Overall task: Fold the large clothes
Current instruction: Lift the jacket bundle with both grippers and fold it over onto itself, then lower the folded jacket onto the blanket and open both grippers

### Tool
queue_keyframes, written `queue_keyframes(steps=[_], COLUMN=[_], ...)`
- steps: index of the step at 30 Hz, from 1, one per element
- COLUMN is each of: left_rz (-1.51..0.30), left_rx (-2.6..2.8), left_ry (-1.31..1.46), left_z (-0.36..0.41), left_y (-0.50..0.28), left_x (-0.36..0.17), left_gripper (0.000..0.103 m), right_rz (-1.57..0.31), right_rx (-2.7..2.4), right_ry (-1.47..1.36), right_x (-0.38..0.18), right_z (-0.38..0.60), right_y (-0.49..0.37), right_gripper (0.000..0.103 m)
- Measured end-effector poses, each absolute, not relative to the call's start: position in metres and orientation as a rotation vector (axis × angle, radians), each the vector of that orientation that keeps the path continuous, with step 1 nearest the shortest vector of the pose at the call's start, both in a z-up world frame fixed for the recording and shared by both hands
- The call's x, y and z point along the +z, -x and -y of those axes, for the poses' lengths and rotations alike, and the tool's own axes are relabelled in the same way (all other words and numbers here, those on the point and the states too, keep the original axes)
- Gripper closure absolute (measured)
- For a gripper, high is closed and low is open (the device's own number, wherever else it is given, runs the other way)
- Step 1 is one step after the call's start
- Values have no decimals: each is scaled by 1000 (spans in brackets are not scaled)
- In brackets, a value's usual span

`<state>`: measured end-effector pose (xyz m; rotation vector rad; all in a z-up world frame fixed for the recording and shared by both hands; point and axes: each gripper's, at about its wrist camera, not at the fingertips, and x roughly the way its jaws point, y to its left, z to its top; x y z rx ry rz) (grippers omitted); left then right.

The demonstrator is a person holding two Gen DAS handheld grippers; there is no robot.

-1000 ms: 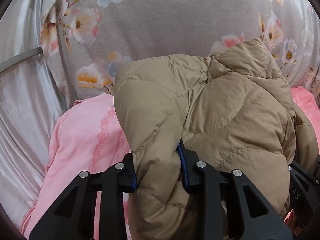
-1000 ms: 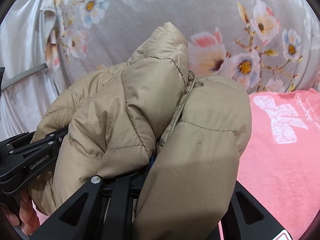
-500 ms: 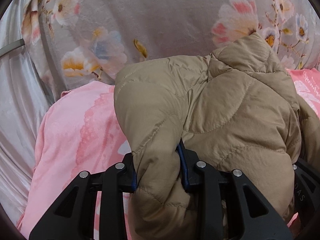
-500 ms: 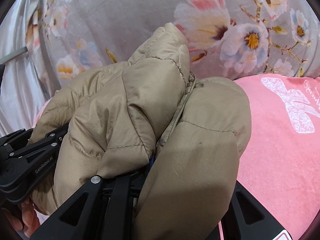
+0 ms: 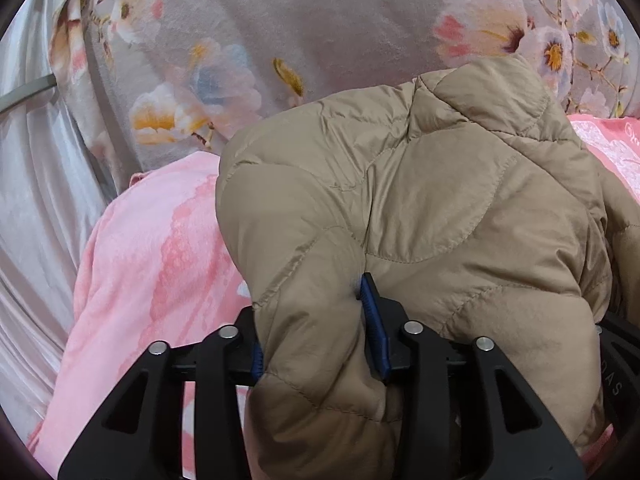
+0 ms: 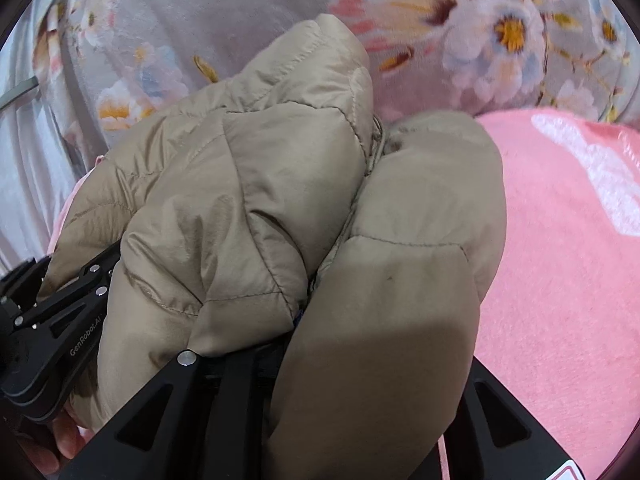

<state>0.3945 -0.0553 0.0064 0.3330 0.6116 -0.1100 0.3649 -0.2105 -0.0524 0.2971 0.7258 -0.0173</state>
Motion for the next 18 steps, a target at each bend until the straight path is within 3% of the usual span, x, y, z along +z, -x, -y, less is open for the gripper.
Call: queue_keyframes(steps=[3, 4, 7, 8, 11, 12, 15, 18], left_rz=[-622, -629, -646, -647, -683, -705, -773, -813], left_rx=[-122, -133, -198, -227, -287, -293, -266, -197], left_ry=[-279, -264, -232, -228, -251, -269, -348, -402], left_z=[44, 39, 12, 3, -18, -19, -8, 2], left_y=[-392, -387, -357, -342, -309, -301, -289, -289], left_x=[7, 10, 21, 22, 20, 15, -8, -29], left_gripper=[55, 52, 26, 18, 18, 18, 18, 26], right_rz=[-749, -763, -788, -777, -755, -742, -728, -722], right_rx=[20, 36, 56, 58, 24, -3, 24, 37], right_ry=[-363, -384, -460, -485, -500, -495, -403, -181], right_x=[-56, -55, -46, -42, -30, -25, -7, 5], right_z=[223, 229, 251, 258, 273, 274, 252, 206], right_y=[-364, -361, -334, -321, -286, -275, -256, -255], right_gripper=[77, 70, 52, 50, 48, 49, 80, 86])
